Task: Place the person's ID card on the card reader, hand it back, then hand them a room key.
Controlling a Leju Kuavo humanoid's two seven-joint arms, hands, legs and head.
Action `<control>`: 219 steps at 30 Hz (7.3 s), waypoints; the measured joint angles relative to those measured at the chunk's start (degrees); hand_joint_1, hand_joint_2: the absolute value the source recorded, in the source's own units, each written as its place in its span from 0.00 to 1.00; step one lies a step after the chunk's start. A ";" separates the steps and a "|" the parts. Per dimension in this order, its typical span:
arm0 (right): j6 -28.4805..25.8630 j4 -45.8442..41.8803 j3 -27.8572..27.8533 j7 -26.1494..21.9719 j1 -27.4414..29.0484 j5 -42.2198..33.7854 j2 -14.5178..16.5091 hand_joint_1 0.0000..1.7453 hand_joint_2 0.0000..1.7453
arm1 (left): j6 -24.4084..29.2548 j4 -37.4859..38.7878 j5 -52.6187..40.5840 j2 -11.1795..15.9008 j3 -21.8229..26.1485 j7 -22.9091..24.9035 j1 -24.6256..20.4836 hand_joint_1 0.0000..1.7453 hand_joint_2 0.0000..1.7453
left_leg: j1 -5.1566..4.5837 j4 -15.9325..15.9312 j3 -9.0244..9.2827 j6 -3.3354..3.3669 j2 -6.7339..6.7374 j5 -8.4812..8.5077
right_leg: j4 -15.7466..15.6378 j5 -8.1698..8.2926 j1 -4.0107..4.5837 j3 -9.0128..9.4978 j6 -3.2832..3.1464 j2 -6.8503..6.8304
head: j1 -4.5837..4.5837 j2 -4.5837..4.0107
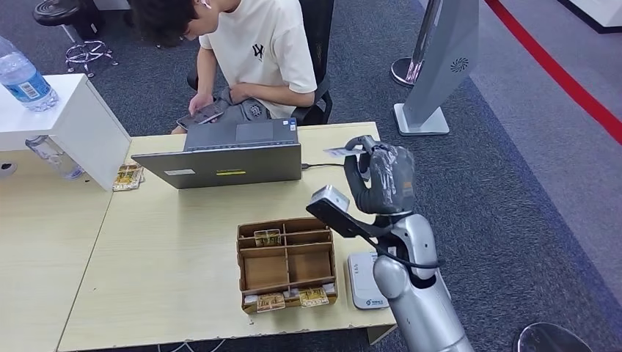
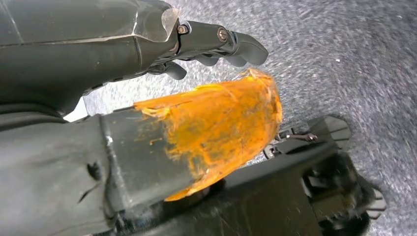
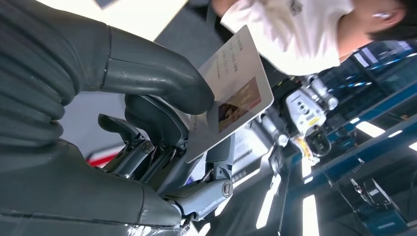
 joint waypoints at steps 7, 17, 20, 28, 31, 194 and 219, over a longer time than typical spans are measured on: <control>-3.70 18.07 0.22 4.83 -13.40 5.03 0.11 1.00 1.00 | -0.98 0.00 -1.14 -0.61 -2.91 2.00 -1.80 0.00 0.00 | -0.01 0.04 0.00 0.03 -0.08 0.05 | 0.00 0.05 0.00 0.02 0.01 -0.05 | 0.00 0.00; -5.19 34.32 -2.66 9.01 -21.72 11.53 -0.45 1.00 1.00 | -1.59 0.00 -1.83 -0.91 -5.19 3.43 -2.91 0.00 0.00 | -0.01 0.04 -0.01 0.02 -0.08 0.04 | -0.01 0.04 0.00 -0.03 0.01 -0.03 | 0.00 0.00; -5.33 36.41 -3.00 9.19 -22.47 12.01 -0.67 1.00 1.00 | -1.61 0.00 -1.83 -0.91 -5.57 3.44 -3.00 0.00 0.00 | 0.00 0.04 -0.01 0.02 -0.06 0.04 | -0.01 0.04 0.00 -0.03 0.01 -0.03 | -0.01 0.00; -5.37 39.06 -3.58 9.19 -23.19 12.07 -0.90 1.00 1.00 | -1.62 0.00 -1.83 -0.90 -6.02 3.44 -3.18 0.00 0.00 | 0.00 0.04 -0.02 0.02 -0.06 0.04 | -0.01 0.04 0.00 -0.04 0.01 -0.03 | -0.01 0.00; -5.42 39.45 -3.66 9.24 -23.27 12.11 -0.91 1.00 1.00 | -1.63 0.00 -1.83 -0.91 -6.02 3.44 -3.19 0.00 0.00 | 0.00 0.04 -0.02 0.02 -0.06 0.04 | -0.01 0.04 0.00 -0.04 0.01 -0.03 | -0.01 0.00; 0.65 8.37 10.69 2.66 15.97 1.27 -1.57 0.56 1.00 | 3.22 0.00 6.41 0.08 -5.96 0.14 1.58 0.00 0.00 | 0.01 -0.01 -0.08 -0.02 -0.22 -0.24 | -0.03 -0.30 0.01 -0.05 0.01 -0.14 | -0.01 0.00; 0.73 8.97 10.33 2.66 15.72 0.98 -1.57 1.00 1.00 | 3.24 0.00 6.62 0.06 -5.96 -0.30 1.59 0.00 0.00 | 0.01 -0.01 -0.08 -0.02 -0.22 -0.24 | -0.03 -0.30 0.01 -0.05 0.02 -0.13 | -0.01 0.00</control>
